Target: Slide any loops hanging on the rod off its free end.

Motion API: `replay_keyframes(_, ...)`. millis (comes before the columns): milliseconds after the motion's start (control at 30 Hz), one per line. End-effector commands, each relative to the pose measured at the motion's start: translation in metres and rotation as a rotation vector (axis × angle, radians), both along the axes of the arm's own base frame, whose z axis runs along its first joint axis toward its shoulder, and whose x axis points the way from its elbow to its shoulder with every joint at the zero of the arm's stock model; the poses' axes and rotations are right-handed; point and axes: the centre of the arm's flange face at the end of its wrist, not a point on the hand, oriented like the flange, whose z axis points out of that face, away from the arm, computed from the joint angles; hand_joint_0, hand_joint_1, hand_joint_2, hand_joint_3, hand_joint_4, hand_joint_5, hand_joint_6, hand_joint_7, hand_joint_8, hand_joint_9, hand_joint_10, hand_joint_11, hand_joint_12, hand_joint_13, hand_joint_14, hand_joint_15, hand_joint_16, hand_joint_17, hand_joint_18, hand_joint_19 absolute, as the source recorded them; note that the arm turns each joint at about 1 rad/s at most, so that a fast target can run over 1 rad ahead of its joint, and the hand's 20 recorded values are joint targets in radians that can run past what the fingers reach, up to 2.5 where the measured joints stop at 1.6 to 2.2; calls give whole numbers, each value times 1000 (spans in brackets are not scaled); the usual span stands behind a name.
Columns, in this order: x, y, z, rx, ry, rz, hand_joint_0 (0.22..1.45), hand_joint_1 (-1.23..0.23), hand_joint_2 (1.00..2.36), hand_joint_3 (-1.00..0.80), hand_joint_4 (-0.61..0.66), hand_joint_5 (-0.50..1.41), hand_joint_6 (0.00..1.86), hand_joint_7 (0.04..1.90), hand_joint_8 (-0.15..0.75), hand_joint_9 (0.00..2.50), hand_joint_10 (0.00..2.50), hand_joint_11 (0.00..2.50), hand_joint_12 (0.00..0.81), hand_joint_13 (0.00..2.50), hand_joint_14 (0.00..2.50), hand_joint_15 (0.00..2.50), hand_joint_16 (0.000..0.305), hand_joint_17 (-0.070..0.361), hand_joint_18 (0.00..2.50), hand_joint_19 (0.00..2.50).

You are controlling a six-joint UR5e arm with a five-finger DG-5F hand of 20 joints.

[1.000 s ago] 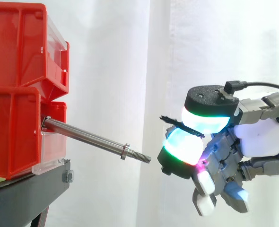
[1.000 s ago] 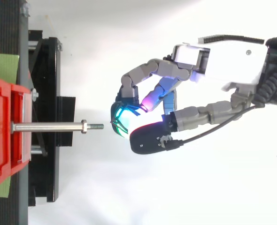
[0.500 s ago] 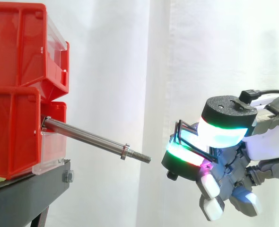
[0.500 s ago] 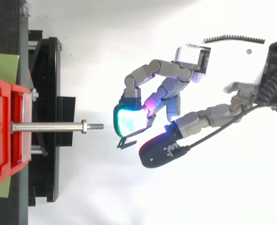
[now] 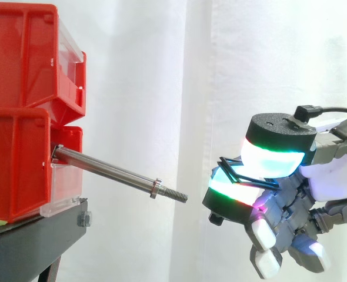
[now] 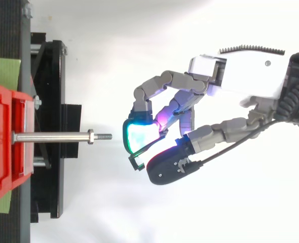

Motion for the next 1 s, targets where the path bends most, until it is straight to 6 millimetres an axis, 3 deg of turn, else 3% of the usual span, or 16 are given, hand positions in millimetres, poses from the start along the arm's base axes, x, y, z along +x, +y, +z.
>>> replay_keyframes(0,0,2,0,-1,0,-3,597,-603,1011,-373,125,-149,881,1255,317,950,13,505,367,969,12,358,56,126,1028,816)
replay_keyframes(333,0,4,0,-1,0,-1,593,-524,1015,-306,114,-124,848,1243,313,1035,14,504,368,1011,12,373,56,127,1046,834)
replay_keyframes(533,0,5,0,-1,0,0,570,-595,1021,-174,154,-122,850,1324,332,1032,14,517,384,1023,12,370,58,130,1060,816)
replay_keyframes(700,0,5,0,0,0,-2,578,-723,1017,-83,202,-151,889,1265,368,987,13,529,415,1010,11,346,66,149,1115,754)
replay_keyframes(900,0,5,0,0,0,0,582,-696,1019,-235,181,-145,880,1291,326,964,14,530,376,970,12,364,58,130,1036,806)
replay_keyframes(967,0,5,0,0,0,0,588,-575,1014,-338,169,-120,852,1331,320,987,15,474,370,988,12,360,57,128,1033,816)
